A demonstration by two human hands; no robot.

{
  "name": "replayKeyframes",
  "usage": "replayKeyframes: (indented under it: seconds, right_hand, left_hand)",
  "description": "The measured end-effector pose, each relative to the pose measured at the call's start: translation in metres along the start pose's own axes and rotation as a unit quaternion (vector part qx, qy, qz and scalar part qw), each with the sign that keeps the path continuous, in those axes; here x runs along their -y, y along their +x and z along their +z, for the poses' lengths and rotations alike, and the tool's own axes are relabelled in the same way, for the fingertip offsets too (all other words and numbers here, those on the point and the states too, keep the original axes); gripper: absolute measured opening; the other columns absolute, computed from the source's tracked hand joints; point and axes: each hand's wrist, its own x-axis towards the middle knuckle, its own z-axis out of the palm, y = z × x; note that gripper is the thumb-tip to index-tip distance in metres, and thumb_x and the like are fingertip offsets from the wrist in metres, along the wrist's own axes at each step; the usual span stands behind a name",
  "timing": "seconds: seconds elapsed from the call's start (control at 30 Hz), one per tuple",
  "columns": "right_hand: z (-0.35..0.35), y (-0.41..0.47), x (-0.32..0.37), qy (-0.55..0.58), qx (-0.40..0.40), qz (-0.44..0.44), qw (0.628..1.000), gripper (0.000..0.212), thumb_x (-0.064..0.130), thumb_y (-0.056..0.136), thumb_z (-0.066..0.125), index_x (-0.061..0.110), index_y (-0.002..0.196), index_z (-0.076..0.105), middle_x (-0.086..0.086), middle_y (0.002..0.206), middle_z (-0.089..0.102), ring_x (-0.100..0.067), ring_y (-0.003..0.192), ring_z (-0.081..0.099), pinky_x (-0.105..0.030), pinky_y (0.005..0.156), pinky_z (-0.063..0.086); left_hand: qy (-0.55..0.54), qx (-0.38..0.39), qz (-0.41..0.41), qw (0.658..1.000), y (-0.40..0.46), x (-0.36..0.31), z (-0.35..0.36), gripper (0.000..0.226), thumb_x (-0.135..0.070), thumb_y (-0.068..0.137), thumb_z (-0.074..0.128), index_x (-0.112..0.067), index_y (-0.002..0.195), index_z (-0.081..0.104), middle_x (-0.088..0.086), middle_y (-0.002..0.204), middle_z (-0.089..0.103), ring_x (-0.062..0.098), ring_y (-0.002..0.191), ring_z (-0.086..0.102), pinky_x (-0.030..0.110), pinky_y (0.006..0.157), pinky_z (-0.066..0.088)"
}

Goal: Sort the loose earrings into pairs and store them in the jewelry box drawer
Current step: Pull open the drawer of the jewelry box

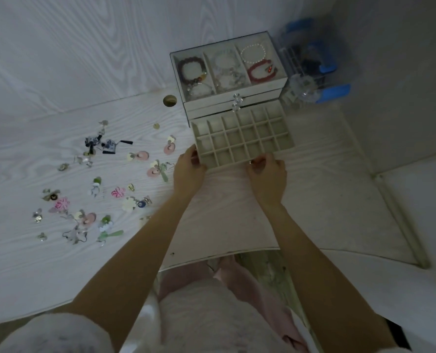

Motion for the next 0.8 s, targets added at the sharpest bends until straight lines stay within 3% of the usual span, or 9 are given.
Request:
replayKeyframes:
  seconds: [0.2, 0.33, 0.47, 0.57, 0.7, 0.8]
  right_hand:
    - [0.001, 0.003, 0.000, -0.024, 0.007, 0.000, 1.000, 0.015, 0.022, 0.081, 0.066, 0.013, 0.091, 0.059, -0.003, 0.090, 0.066, -0.025, 0.100, 0.051, -0.033, 0.080, 0.032]
    - [0.003, 0.005, 0.002, -0.032, 0.008, -0.002, 0.999, 0.015, 0.023, 0.082, 0.065, 0.015, 0.092, 0.058, -0.002, 0.092, 0.066, -0.024, 0.103, 0.050, -0.034, 0.084, 0.032]
    - [0.006, 0.004, 0.004, -0.035, 0.003, -0.004, 0.999, 0.015, 0.023, 0.082, 0.065, 0.015, 0.092, 0.058, -0.002, 0.093, 0.065, -0.023, 0.106, 0.050, -0.038, 0.090, 0.032]
    - [0.007, 0.002, 0.006, -0.037, -0.002, -0.009, 0.999, 0.015, 0.021, 0.082, 0.065, 0.014, 0.093, 0.058, -0.002, 0.093, 0.066, -0.025, 0.108, 0.049, -0.039, 0.090, 0.033]
    - [0.007, 0.002, 0.007, -0.040, -0.008, -0.007, 0.999, 0.015, 0.022, 0.082, 0.065, 0.014, 0.093, 0.057, -0.002, 0.093, 0.066, -0.025, 0.109, 0.049, -0.040, 0.092, 0.034]
    - [0.007, 0.003, 0.008, -0.045, -0.006, 0.002, 0.999, 0.014, 0.022, 0.083, 0.063, 0.014, 0.094, 0.057, -0.002, 0.094, 0.067, -0.025, 0.108, 0.049, -0.040, 0.093, 0.033]
  left_hand:
    - [0.011, -0.001, 0.006, 1.000, 0.000, 0.000, 0.001, 0.041, -0.003, 0.077, 0.057, -0.024, 0.113, 0.058, 0.006, 0.099, 0.065, 0.024, 0.088, 0.061, 0.044, 0.079, 0.053]
    - [-0.003, -0.012, 0.009, 1.000, 0.001, -0.004, 0.001, 0.044, 0.003, 0.076, 0.050, -0.022, 0.112, 0.061, -0.004, 0.080, 0.062, 0.021, 0.077, 0.060, 0.034, 0.065, 0.049]
    - [-0.001, -0.031, 0.023, 0.999, 0.004, -0.004, -0.002, 0.043, 0.002, 0.077, 0.050, -0.025, 0.109, 0.062, -0.002, 0.087, 0.068, 0.019, 0.081, 0.063, 0.032, 0.065, 0.051]
    - [0.023, -0.032, 0.028, 0.999, 0.005, -0.004, -0.001, 0.041, 0.003, 0.073, 0.045, -0.018, 0.104, 0.063, -0.002, 0.079, 0.065, 0.019, 0.076, 0.059, 0.027, 0.061, 0.044]
    - [0.035, -0.028, 0.012, 0.999, 0.012, 0.006, 0.001, 0.049, -0.012, 0.064, 0.037, -0.021, 0.107, 0.059, 0.006, 0.091, 0.066, 0.029, 0.092, 0.060, 0.042, 0.075, 0.051]
    - [0.034, -0.026, 0.004, 0.999, 0.015, 0.010, 0.002, 0.051, -0.015, 0.062, 0.039, -0.023, 0.109, 0.058, 0.006, 0.095, 0.066, 0.028, 0.094, 0.060, 0.048, 0.079, 0.053]
